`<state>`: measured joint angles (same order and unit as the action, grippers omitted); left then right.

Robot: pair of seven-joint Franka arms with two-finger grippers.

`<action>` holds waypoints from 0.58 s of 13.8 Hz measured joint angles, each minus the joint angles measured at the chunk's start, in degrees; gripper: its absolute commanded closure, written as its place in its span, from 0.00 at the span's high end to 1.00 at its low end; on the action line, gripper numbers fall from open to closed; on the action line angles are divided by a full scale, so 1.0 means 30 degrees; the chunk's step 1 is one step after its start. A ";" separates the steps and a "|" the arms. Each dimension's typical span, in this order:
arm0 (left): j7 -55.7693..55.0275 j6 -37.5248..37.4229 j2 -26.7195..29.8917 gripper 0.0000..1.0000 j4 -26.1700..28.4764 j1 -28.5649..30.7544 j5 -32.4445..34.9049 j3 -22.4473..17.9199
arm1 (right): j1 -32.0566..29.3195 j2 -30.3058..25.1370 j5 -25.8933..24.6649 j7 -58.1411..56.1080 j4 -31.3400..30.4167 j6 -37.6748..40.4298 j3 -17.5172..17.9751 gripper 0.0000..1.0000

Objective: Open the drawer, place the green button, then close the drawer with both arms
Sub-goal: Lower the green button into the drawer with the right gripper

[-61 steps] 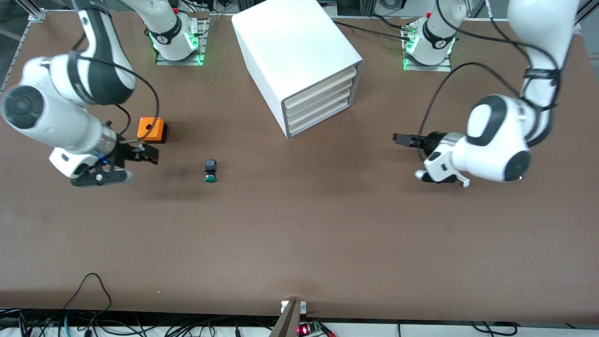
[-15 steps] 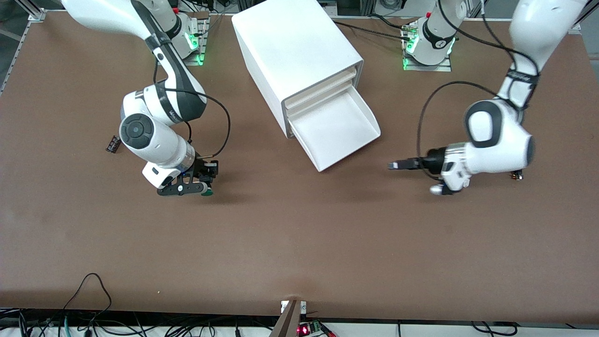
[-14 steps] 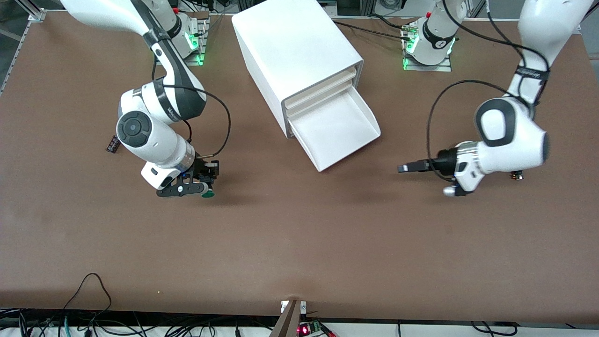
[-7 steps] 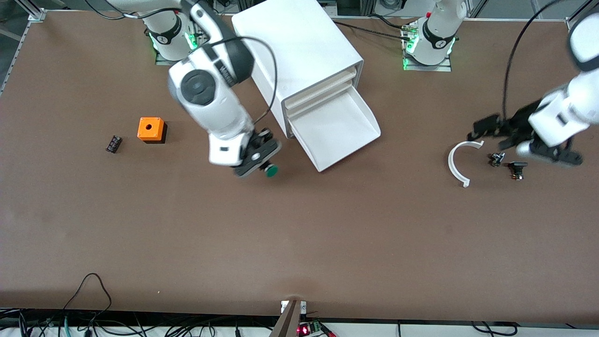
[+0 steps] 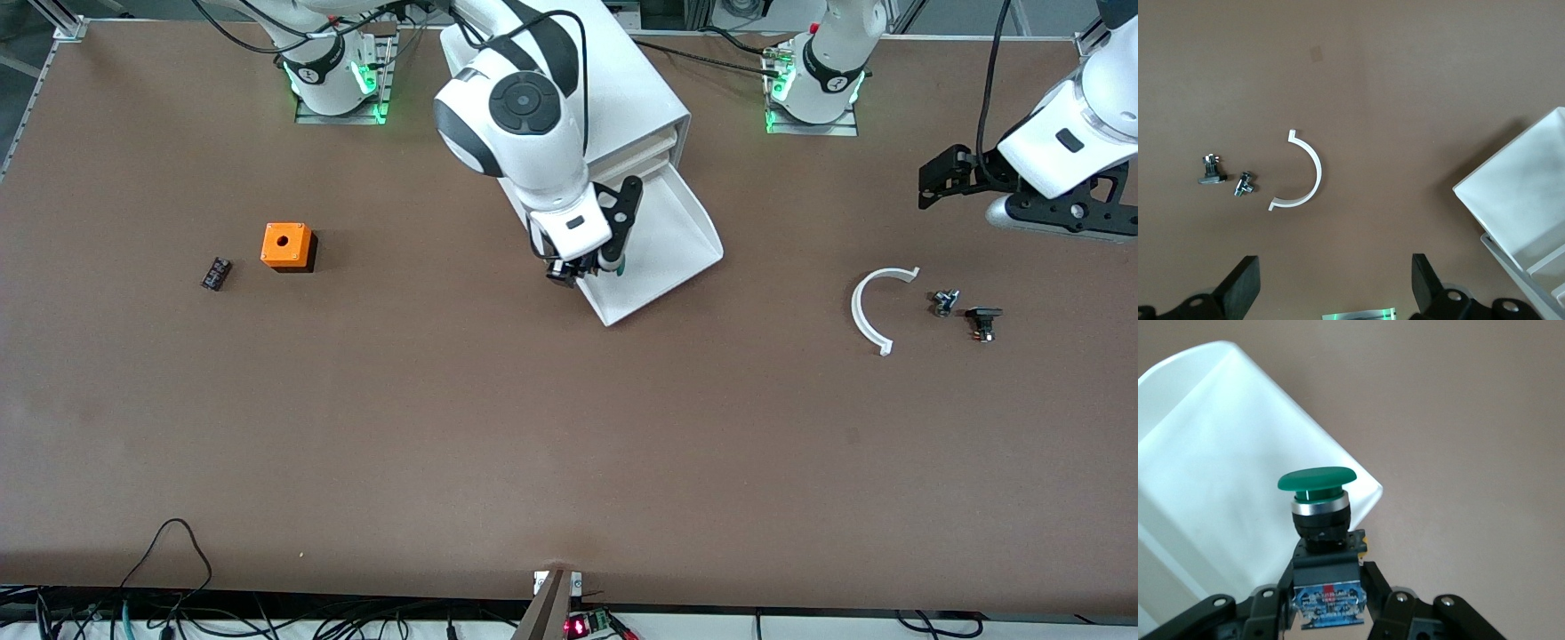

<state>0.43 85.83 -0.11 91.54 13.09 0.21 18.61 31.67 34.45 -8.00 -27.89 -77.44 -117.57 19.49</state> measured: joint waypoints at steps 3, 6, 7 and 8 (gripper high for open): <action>-0.0111 0.0013 -0.0392 1.00 -0.0421 0.0313 0.0014 -0.0246 | 0.0893 0.0310 -0.1435 -0.2483 0.0081 0.0691 0.0016 0.08; -0.0110 0.0013 -0.0752 1.00 -0.0690 0.0923 0.0014 -0.0303 | 0.2141 0.0875 -0.2341 -0.2908 0.0091 0.0821 0.0027 0.08; -0.0111 0.0013 -0.0826 1.00 -0.0715 0.1046 0.0014 -0.0304 | 0.2463 0.1138 -0.2468 -0.2910 0.0095 0.0540 0.0021 0.08; -0.0111 0.0013 -0.0899 1.00 -0.0729 0.1167 0.0014 -0.0307 | 0.2667 0.1458 -0.2566 -0.2939 0.0097 -0.0003 -0.0012 0.08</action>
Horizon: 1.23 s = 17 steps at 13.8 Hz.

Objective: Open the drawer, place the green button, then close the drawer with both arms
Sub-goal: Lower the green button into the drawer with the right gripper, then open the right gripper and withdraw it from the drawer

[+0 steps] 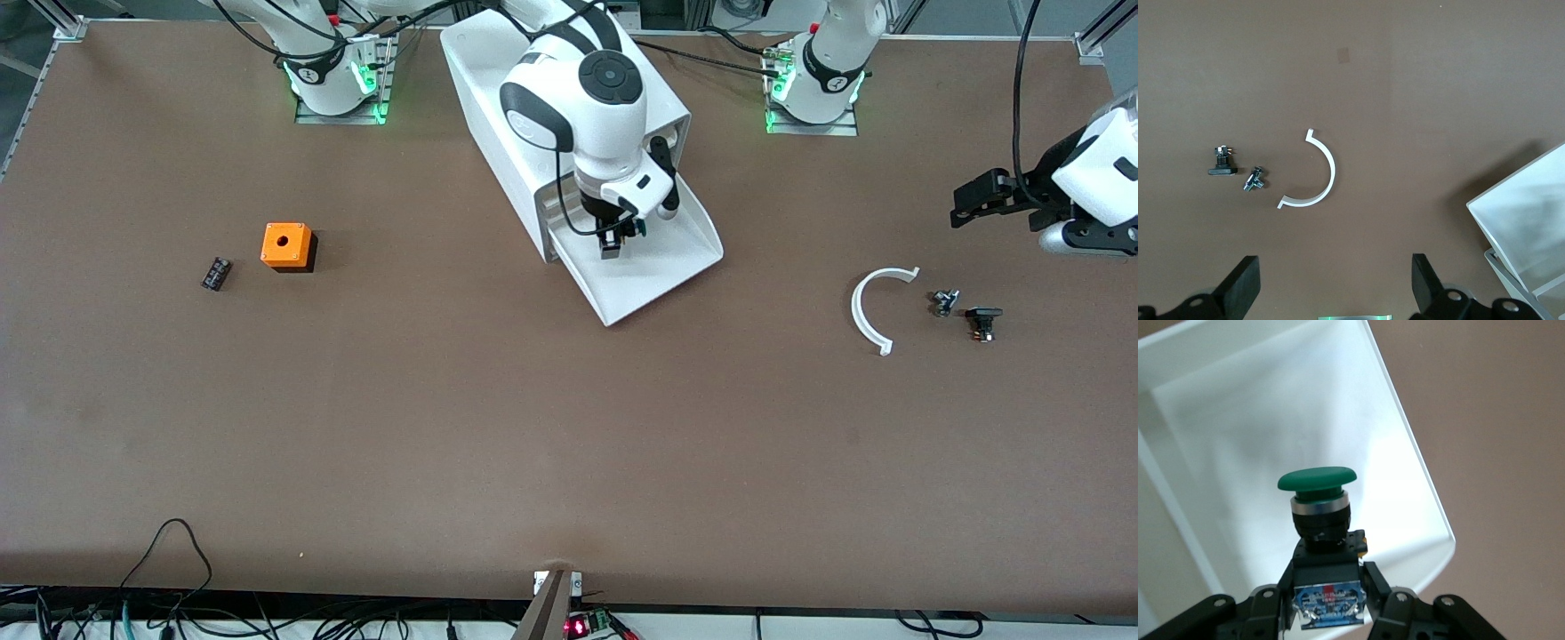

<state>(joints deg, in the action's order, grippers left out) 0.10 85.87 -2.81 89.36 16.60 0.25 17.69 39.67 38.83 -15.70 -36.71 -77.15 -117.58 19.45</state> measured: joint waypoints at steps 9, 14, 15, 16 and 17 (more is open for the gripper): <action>-0.0007 -0.0091 -0.0089 1.00 -0.0117 0.0217 -0.0028 0.0077 | 0.0674 0.2421 -0.0910 -0.0359 0.0148 -0.2312 -0.0492 1.00; -0.0007 -0.0115 -0.0233 1.00 -0.0128 0.0229 -0.0040 0.0076 | 0.1154 0.2450 -0.0914 0.1430 0.0457 -0.2373 -0.0921 1.00; -0.0007 -0.0115 -0.0317 1.00 -0.0131 0.0228 -0.0041 0.0076 | 0.1185 0.2407 -0.0915 0.1860 0.0743 -0.2438 -0.0974 1.00; -0.0007 -0.0115 -0.0399 1.00 -0.0137 0.0229 -0.0042 0.0076 | 0.1196 0.2277 -0.0915 0.2315 0.1217 -0.2471 -0.1108 1.00; -0.0007 -0.0115 -0.0466 1.00 -0.0155 0.0229 -0.0043 0.0076 | 0.1193 0.1989 -0.0914 0.2901 0.1749 -0.2479 -0.1360 1.00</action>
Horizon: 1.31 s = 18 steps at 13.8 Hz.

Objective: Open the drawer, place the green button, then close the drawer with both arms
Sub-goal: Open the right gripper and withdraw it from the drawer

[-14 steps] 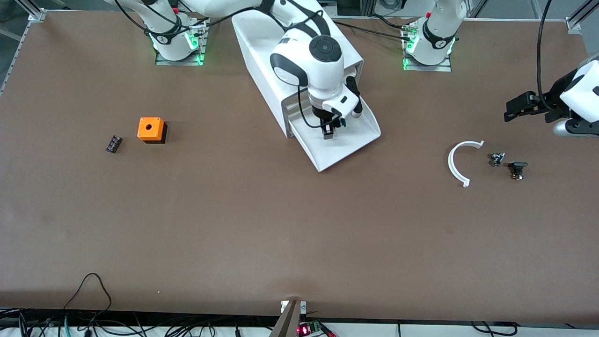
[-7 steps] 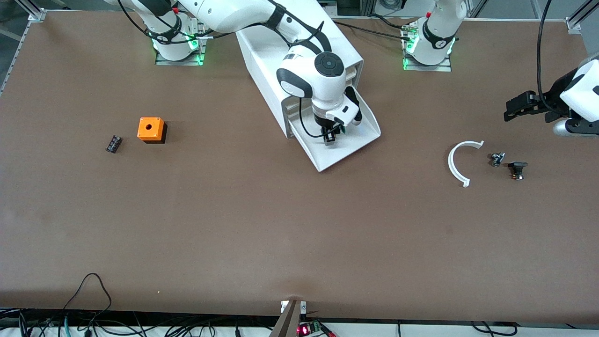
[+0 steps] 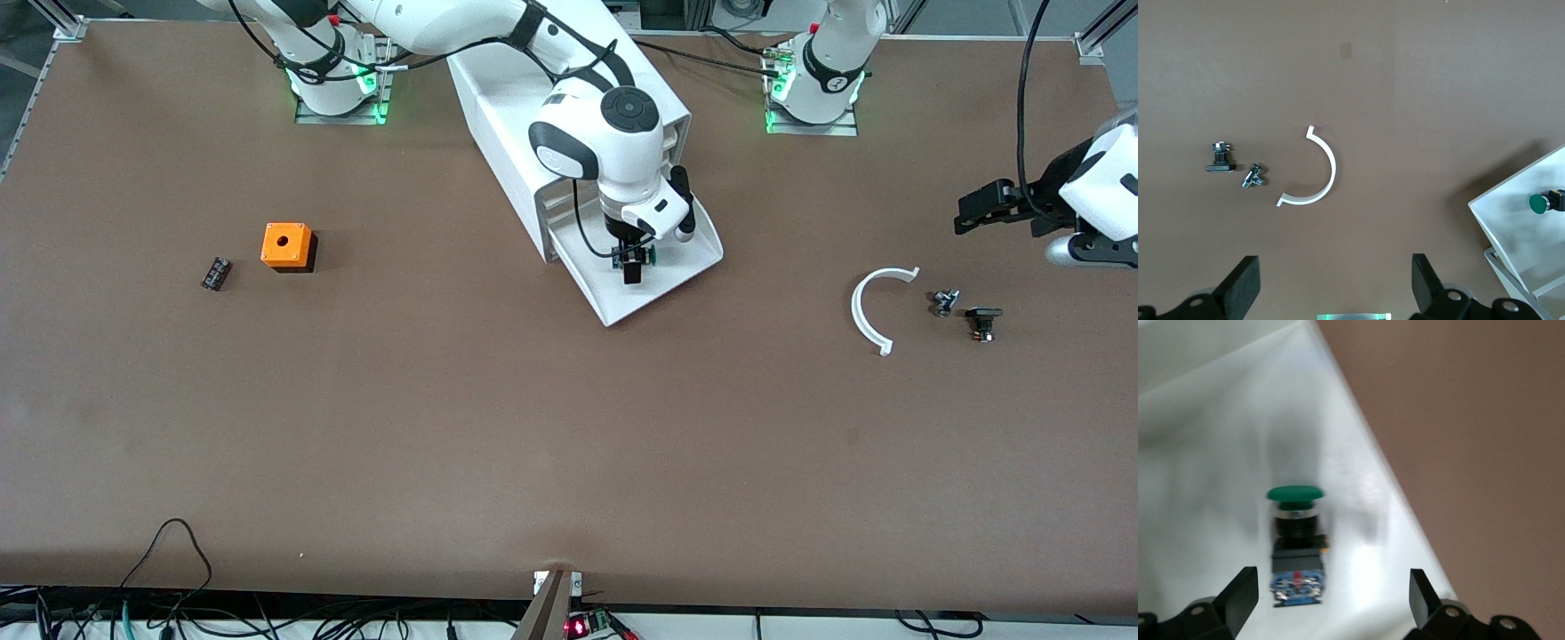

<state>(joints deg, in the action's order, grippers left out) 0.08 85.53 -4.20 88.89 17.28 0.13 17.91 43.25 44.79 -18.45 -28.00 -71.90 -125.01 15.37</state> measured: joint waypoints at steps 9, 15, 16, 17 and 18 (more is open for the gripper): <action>-0.0001 0.0020 -0.0984 1.00 -0.0258 0.0246 0.0000 -0.0009 | -0.2983 -0.5014 0.3227 0.1590 0.0678 0.0836 -0.2986 1.00; -0.0059 0.0019 -0.1019 1.00 -0.0742 -0.1330 0.0000 -0.1482 | -0.6823 -0.5693 0.6215 0.8327 -0.0569 0.2826 -0.3212 1.00; -0.0059 0.0059 -0.1081 1.00 -0.0721 -0.2272 -0.0001 -0.2460 | -0.6965 -0.5848 0.6217 1.0193 -0.0996 0.3738 -0.3402 1.00; -0.0065 0.0125 -0.1218 1.00 -0.0703 -0.2925 0.0000 -0.3060 | -0.7007 -0.6056 0.6210 1.1926 -0.1413 0.4886 -0.3620 1.00; -0.0137 0.0182 -0.1449 1.00 -0.0697 -0.3276 -0.0001 -0.3261 | -0.7017 -0.6314 0.6134 1.3332 -0.1861 0.5848 -0.3789 1.00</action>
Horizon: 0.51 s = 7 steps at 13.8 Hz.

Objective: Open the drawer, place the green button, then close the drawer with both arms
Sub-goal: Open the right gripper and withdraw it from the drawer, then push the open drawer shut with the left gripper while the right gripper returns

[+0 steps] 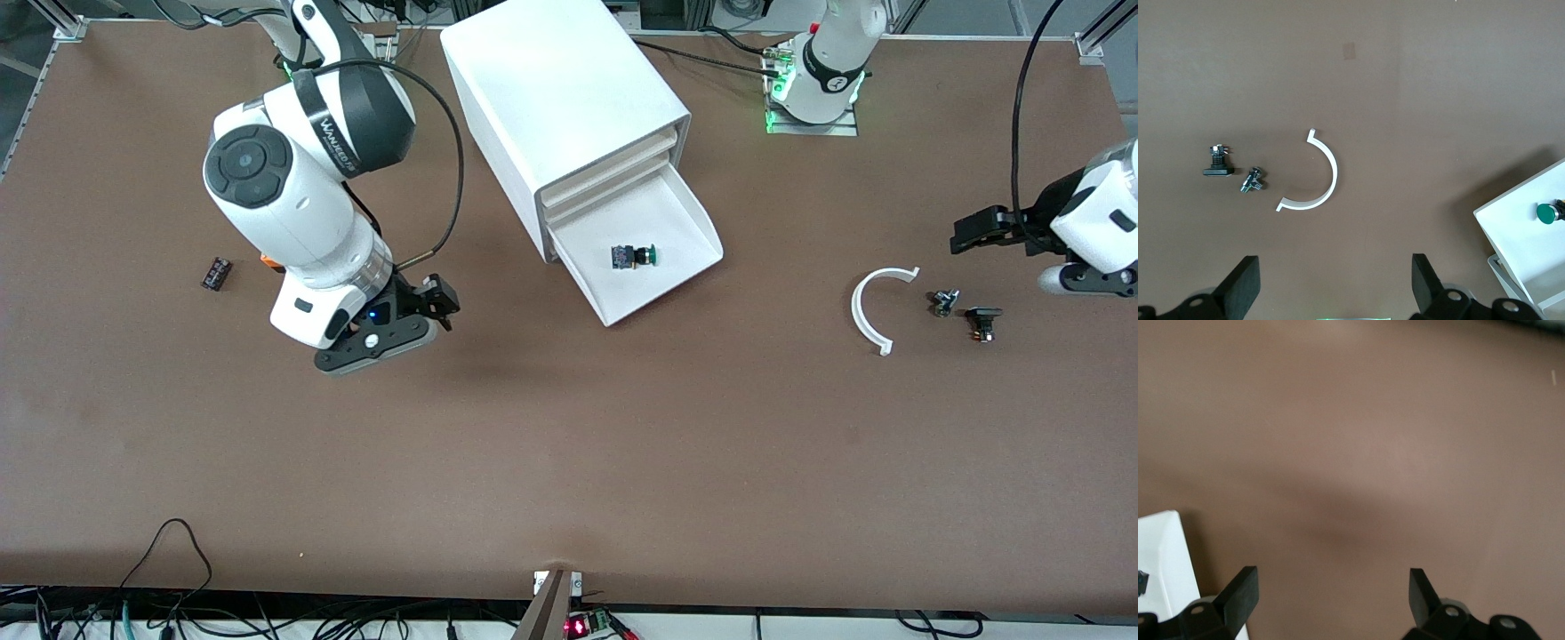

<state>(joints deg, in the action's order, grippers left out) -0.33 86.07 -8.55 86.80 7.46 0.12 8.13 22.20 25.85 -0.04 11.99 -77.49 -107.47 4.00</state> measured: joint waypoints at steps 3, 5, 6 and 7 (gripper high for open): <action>-0.0420 0.1426 -0.1185 1.00 0.0118 -0.0399 -0.0891 0.0002 | 0.0051 -0.0521 -0.0551 0.2829 -0.1020 0.1432 -0.1270 1.00; -0.1334 0.3705 -0.1829 1.00 0.1122 -0.0839 -0.1468 0.0023 | -0.0008 -0.0580 -0.0637 0.3043 -0.1368 0.2364 -0.3329 1.00; -0.2100 0.5097 -0.1955 1.00 0.1976 -0.1281 -0.1560 0.0035 | -0.0188 -0.0588 -0.0664 0.3043 -0.1449 0.2654 -0.4241 1.00; -0.2934 0.6611 -0.2045 1.00 0.2935 -0.1844 -0.1579 0.0059 | -0.0594 -0.0660 -0.0719 0.3035 -0.1467 0.2847 -0.4788 1.00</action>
<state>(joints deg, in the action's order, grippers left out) -9.13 105.91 -14.68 95.61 1.92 -4.61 8.31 20.42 23.88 -2.20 21.10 -81.89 -98.93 -10.36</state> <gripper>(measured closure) 0.000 0.000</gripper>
